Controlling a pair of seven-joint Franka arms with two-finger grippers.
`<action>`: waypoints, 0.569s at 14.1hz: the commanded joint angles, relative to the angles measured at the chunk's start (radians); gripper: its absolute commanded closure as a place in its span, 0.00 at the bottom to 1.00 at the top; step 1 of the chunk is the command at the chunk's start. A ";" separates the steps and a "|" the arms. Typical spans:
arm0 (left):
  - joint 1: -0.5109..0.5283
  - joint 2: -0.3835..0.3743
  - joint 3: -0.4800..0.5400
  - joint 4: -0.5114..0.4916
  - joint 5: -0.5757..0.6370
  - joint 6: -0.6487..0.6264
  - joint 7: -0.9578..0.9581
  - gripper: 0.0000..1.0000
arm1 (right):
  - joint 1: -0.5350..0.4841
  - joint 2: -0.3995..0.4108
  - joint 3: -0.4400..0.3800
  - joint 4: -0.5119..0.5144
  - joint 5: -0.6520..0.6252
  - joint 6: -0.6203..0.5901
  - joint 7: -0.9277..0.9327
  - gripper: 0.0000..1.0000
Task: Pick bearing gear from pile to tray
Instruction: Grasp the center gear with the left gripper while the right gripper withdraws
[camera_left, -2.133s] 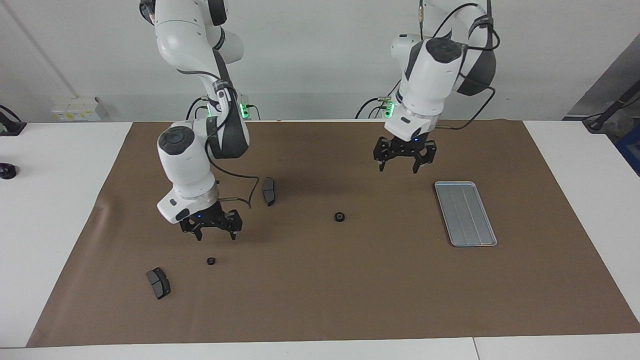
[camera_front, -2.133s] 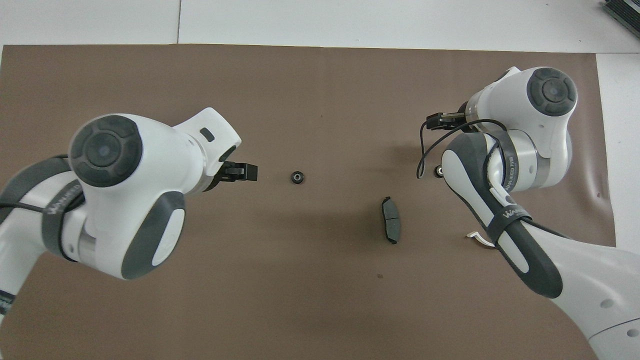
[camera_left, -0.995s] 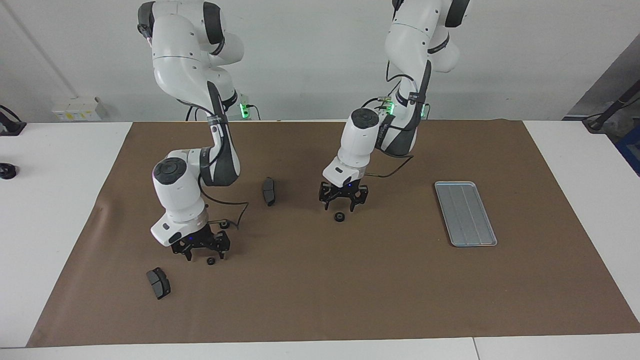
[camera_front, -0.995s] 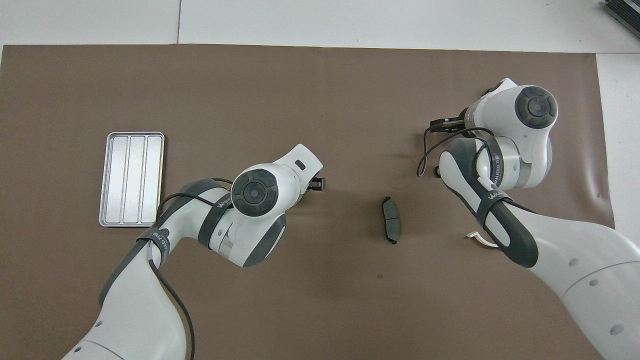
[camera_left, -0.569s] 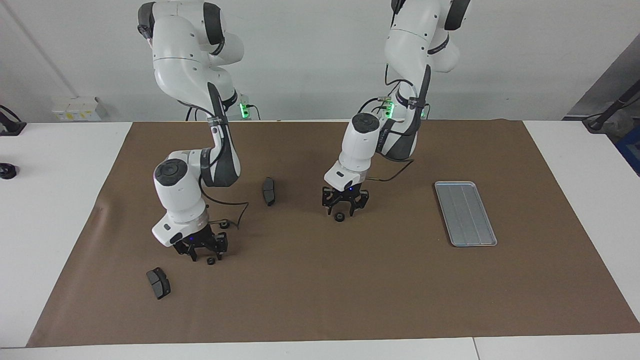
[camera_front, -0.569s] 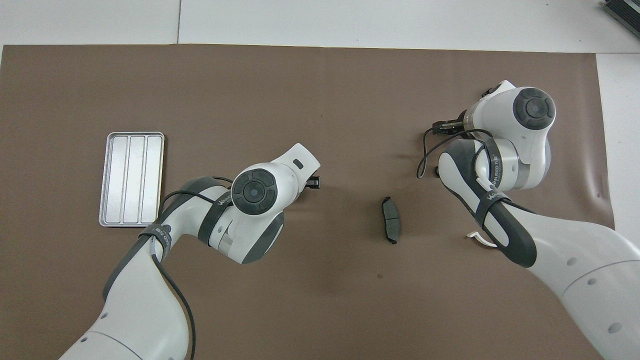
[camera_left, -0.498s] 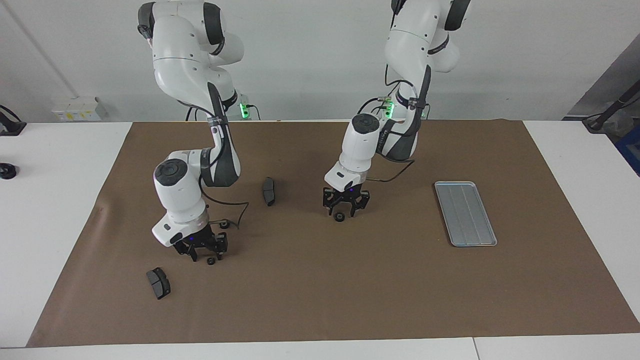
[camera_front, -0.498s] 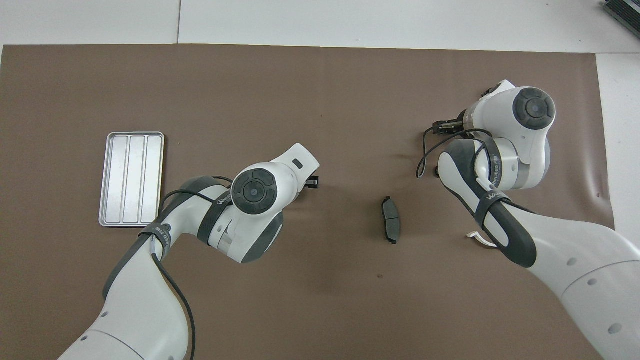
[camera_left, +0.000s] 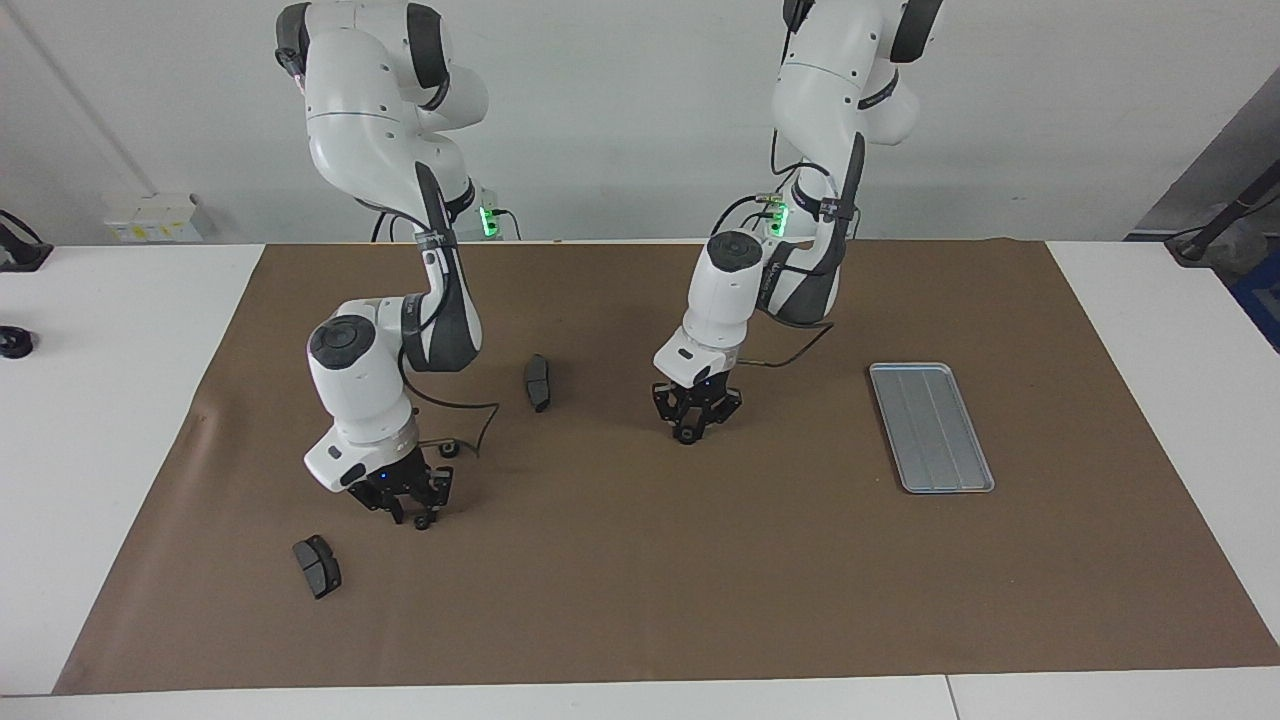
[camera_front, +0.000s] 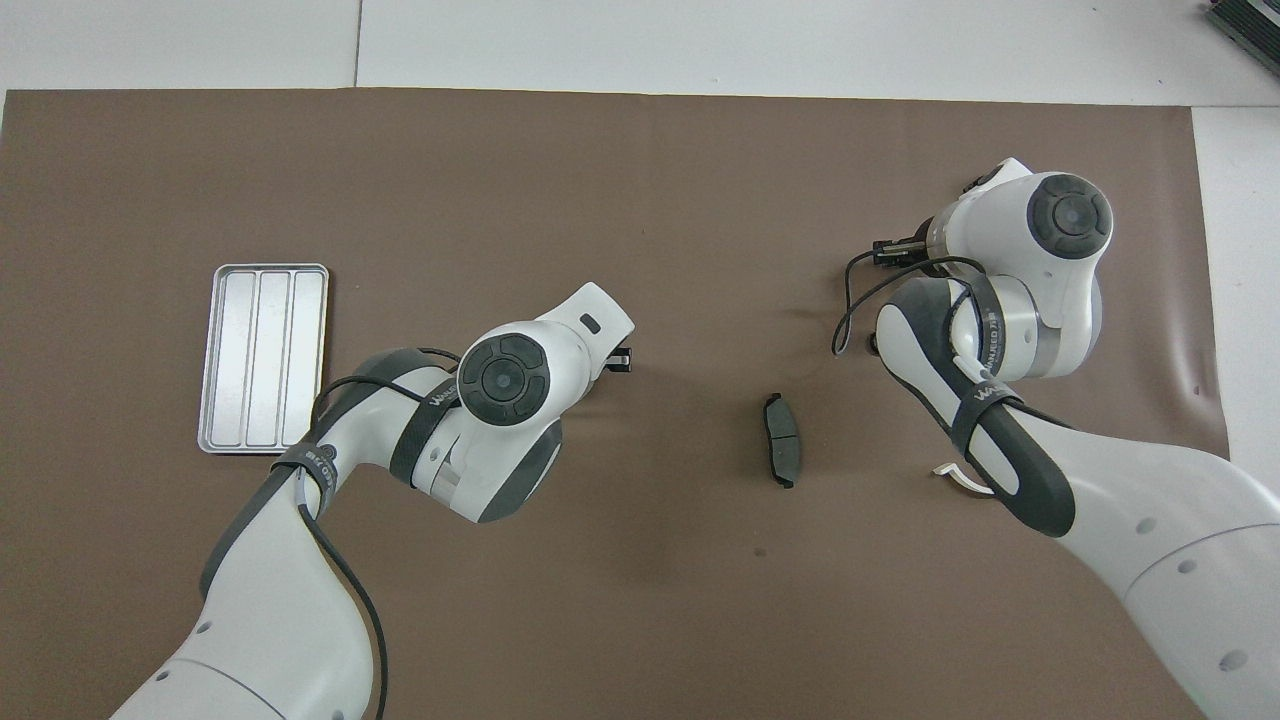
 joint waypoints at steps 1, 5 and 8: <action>-0.001 0.018 0.028 0.013 0.079 0.005 -0.018 1.00 | -0.007 0.008 0.013 -0.012 0.020 0.029 -0.012 0.52; 0.001 -0.059 0.083 0.010 0.087 -0.107 -0.016 1.00 | -0.010 0.008 0.013 -0.009 0.037 0.034 -0.012 0.52; 0.068 -0.166 0.135 -0.004 0.089 -0.197 -0.006 1.00 | -0.006 0.008 0.013 -0.009 0.049 0.048 -0.012 0.52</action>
